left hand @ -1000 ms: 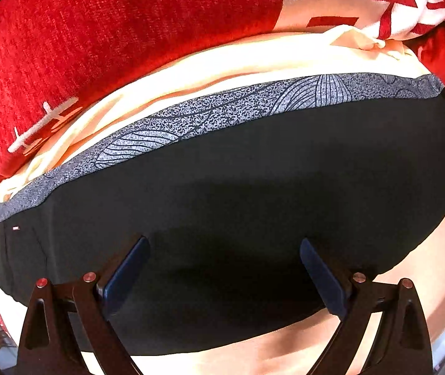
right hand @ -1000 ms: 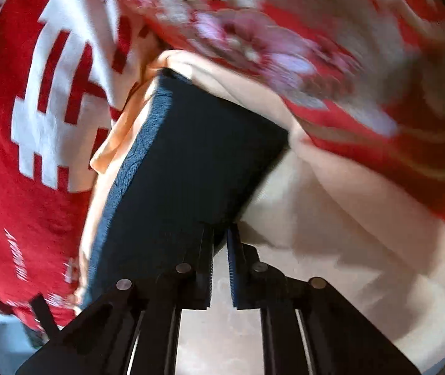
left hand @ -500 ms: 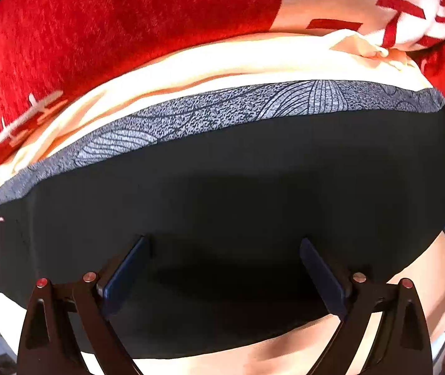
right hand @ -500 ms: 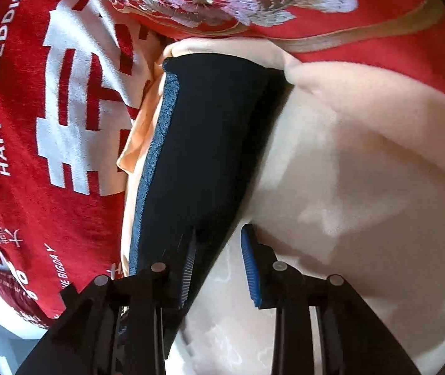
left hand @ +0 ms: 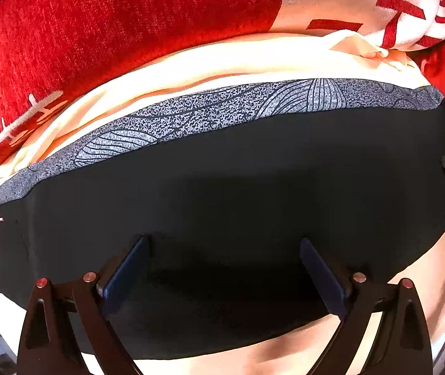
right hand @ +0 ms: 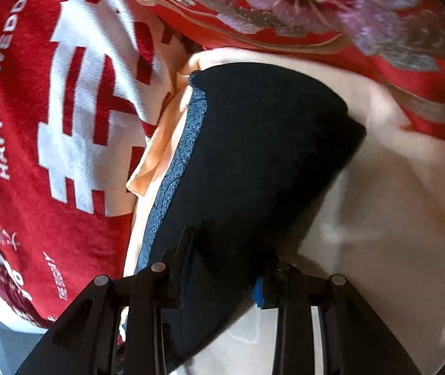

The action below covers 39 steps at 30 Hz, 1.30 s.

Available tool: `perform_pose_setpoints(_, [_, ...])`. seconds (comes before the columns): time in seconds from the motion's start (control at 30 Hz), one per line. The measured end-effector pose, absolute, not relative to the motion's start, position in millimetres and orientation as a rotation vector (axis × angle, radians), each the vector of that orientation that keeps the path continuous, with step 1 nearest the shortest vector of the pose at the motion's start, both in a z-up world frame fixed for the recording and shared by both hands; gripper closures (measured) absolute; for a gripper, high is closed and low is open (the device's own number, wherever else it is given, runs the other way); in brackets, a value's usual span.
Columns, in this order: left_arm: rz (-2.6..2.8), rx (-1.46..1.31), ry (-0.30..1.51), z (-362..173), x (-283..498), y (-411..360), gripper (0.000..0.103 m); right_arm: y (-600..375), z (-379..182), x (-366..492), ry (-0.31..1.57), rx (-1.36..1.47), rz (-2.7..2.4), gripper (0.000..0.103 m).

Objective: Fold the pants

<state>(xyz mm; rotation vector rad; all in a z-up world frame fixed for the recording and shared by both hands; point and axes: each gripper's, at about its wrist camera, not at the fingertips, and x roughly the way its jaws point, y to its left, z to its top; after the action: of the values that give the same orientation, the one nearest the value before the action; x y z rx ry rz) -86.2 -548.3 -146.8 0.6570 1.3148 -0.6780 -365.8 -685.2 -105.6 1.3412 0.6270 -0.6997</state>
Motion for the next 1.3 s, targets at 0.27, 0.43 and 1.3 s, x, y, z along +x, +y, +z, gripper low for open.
perform_pose_setpoints(0.27, [-0.769,0.613,1.246,-114,-84,-567,0.031,-675,-54,-351,0.617,1.219,-0.586,0.088])
perform_pose_setpoints(0.43, [-0.815,0.714,1.217,-144,-116,-588,0.032,-660,-23,-328,0.657,1.091,-0.528,0.088])
perform_pose_setpoints(1.3, [-0.5,0.448,1.312,-101,52,-325,0.02,-386,-74,-126,1.263,-0.002,-0.381,0.081])
